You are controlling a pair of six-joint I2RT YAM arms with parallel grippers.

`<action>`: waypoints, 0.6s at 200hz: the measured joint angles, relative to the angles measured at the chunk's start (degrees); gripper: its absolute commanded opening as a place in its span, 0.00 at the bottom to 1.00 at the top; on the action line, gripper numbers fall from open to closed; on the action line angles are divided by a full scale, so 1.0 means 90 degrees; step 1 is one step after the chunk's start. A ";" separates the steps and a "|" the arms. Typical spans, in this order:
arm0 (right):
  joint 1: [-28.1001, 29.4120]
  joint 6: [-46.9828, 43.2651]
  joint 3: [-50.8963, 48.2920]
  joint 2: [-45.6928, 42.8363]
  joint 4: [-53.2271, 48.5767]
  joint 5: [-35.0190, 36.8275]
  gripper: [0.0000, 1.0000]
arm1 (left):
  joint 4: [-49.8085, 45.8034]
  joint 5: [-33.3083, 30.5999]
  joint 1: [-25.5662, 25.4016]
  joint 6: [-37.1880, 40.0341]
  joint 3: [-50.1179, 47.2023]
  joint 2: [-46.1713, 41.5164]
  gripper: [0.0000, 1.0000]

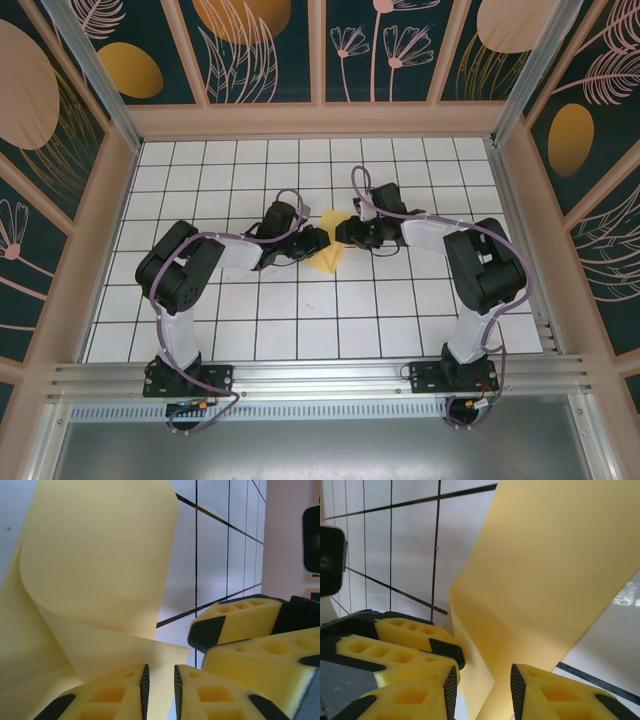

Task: Fold a paper plane with a square sheet of paper (pick it up from the middle)
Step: Fold the triangle a second time at the center of the table.

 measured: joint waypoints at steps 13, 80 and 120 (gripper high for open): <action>0.0002 -0.0002 0.0000 0.0068 -0.0002 -0.0022 0.31 | 0.0000 -0.0002 0.0000 0.0000 0.0000 0.0000 0.18; 0.0007 -0.0044 -0.0002 0.0170 0.0070 -0.0228 0.11 | 0.0000 -0.0002 0.0000 0.0000 0.0000 0.0000 0.17; 0.0007 -0.0075 -0.0002 0.0170 0.0092 -0.0109 0.07 | 0.0002 0.0000 0.0000 0.0000 0.0000 0.0000 0.21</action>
